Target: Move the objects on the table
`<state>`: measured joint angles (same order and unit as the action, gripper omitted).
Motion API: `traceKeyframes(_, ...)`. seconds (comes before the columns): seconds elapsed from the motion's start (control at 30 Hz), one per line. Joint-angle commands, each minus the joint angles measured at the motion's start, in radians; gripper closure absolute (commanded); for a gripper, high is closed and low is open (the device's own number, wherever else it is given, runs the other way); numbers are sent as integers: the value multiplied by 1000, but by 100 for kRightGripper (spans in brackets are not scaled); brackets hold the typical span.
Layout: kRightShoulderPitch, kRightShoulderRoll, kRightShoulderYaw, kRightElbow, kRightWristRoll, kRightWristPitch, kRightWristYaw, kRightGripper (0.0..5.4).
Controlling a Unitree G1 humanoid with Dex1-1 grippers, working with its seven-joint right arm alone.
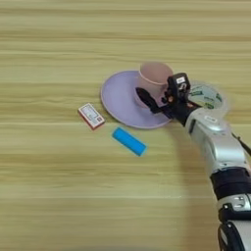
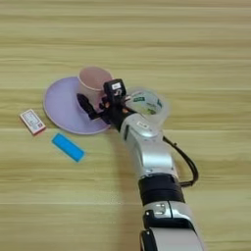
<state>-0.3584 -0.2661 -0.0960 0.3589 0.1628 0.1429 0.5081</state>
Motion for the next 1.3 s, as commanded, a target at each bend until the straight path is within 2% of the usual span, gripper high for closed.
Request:
traceKeyframes(0.03, -75, -36, -32, -91, 14, -30, -23, 119)
traceKeyframes(0.3, -67, -57, -65, -157, 22, -11, -32, 119)
traceKeyframes(0.57, -39, -119, -151, -196, 46, 0, -55, 121)
traceKeyframes(0.8, -37, -120, -153, -200, 48, 5, -56, 121)
traceKeyframes(0.87, -15, -181, -236, -144, 49, -17, -86, 121)
traceKeyframes(0.93, 0, -217, -288, -96, 45, -36, -106, 121)
traceKeyframes(1.3, 15, -264, -353, 35, 36, -109, -167, 121)
